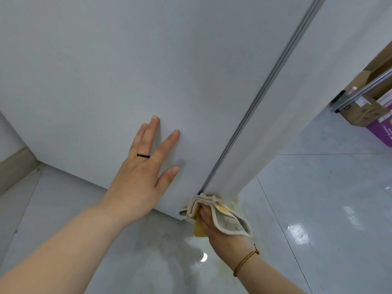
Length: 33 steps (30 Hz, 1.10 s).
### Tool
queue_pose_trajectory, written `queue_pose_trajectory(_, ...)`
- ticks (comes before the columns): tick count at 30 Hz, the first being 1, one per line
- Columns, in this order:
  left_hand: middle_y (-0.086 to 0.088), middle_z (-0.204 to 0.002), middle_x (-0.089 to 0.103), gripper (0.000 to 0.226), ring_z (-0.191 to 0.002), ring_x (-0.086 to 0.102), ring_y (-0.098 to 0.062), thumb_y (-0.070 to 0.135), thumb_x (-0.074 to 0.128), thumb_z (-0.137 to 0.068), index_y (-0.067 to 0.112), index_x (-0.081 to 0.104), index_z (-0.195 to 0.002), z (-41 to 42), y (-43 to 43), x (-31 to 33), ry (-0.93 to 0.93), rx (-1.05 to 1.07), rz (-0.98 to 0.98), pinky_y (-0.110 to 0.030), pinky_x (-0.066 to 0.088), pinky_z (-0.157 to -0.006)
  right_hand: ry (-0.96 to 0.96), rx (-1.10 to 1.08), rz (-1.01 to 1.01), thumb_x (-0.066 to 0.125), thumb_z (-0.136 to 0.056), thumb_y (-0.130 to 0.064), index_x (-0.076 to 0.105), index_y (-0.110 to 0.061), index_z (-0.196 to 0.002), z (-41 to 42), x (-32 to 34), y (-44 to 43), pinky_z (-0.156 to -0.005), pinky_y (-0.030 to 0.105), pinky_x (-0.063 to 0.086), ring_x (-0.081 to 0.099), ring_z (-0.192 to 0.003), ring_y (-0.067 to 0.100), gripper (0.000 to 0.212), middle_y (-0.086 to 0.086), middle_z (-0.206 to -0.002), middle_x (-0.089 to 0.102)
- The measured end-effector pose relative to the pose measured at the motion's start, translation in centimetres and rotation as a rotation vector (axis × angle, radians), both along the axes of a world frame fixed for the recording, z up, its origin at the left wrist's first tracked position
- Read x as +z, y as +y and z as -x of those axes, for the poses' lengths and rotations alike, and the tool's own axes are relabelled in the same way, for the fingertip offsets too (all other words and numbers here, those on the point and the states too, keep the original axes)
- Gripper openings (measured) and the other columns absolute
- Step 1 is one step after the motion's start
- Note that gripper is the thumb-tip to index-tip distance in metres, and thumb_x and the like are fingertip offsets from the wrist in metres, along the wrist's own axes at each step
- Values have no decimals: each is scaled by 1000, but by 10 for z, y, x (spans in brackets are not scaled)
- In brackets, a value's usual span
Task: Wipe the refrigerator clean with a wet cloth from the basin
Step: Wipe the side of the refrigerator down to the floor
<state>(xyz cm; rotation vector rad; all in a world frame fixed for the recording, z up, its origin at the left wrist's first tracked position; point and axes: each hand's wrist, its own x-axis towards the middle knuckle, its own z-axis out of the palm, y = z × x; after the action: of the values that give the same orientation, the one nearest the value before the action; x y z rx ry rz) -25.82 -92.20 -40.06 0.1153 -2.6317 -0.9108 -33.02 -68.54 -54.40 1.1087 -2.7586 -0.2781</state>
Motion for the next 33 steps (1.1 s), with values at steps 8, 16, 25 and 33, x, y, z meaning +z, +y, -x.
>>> queue_pose_trajectory(8, 10, -146, -3, 61, -136, -2, -4, 48, 29, -84, 39, 9, -140, 10, 0, -3, 249, 154, -24, -26, 14, -109, 768, 289, 333, 45, -83, -31, 42, -18, -130, 21, 143, -27, -117, 40, -3, 2, -144, 15, 49, 4, -145, 27)
queue_pose_trajectory(16, 7, -144, -12, 63, -131, -13, 2, 53, 27, -85, 34, 2, -140, 19, -12, 5, 304, 184, -35, -21, -1, -109, 723, 219, 249, 4, -98, -4, 10, 4, -144, 14, 38, -71, -117, 40, -7, -12, -143, 28, 47, 18, -154, -8)
queue_pose_trajectory(25, 34, -134, -17, 55, -124, -17, 23, 58, 25, -78, 49, 8, -129, 11, -16, 13, 233, 124, -143, 6, -7, -97, 759, 223, 444, 48, -74, -20, 35, -15, -133, 19, 137, -86, -117, 40, -8, -9, -144, 20, 61, 3, -137, 32)
queue_pose_trajectory(33, 43, -132, -9, 47, -121, -3, 29, 56, 33, -79, 60, 7, -118, -5, -29, 6, 128, 66, -256, -17, 16, -106, 485, 317, 206, 32, -96, -15, -14, 14, -138, 21, 69, -57, -112, 44, 1, -6, -138, 44, 69, 30, -149, -12)
